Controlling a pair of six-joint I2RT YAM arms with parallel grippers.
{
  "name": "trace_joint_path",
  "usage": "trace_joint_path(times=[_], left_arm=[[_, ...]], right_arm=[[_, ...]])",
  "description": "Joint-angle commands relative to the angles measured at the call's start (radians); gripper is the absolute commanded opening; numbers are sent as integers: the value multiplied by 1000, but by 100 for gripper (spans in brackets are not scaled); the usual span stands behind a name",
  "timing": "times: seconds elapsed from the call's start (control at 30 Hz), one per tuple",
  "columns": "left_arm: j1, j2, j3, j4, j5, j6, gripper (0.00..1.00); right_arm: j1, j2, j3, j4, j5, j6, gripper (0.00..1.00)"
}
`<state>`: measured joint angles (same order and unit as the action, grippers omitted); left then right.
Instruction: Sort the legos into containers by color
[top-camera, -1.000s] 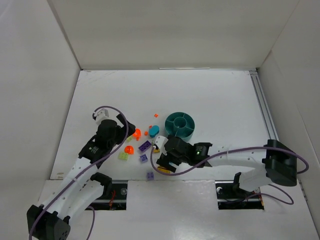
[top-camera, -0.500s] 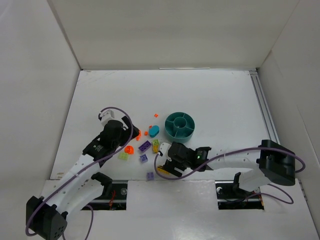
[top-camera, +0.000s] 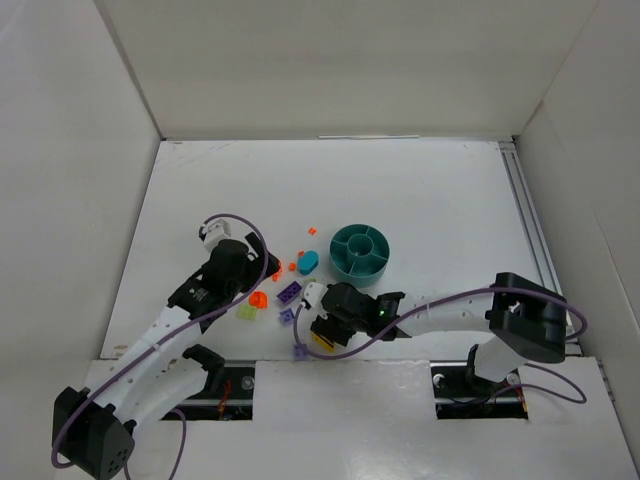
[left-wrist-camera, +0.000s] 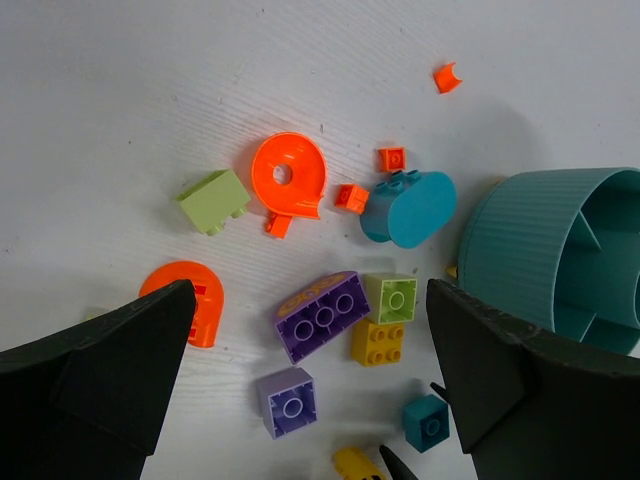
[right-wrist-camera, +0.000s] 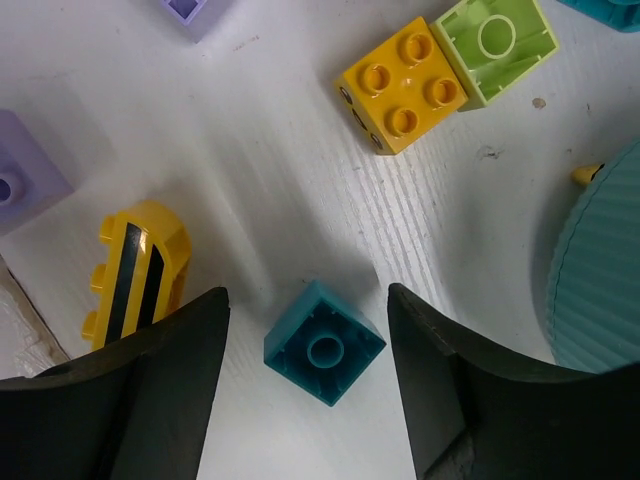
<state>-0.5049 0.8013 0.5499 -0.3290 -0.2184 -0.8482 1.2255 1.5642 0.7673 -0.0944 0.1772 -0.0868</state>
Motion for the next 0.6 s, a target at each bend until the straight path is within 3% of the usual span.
trace_joint_path(times=[0.0, 0.23, 0.57], left_arm=[[-6, -5, 35, 21, -16, 1, 100], [-6, -5, 35, 21, -7, 1, 100], [-6, 4, 44, 30, 11, 11, 100]], right_arm=[[8, 25, 4, -11, -1, -7, 69], [8, 5, -40, -42, 10, 76, 78], [8, -13, -77, -116, 45, 165, 65]])
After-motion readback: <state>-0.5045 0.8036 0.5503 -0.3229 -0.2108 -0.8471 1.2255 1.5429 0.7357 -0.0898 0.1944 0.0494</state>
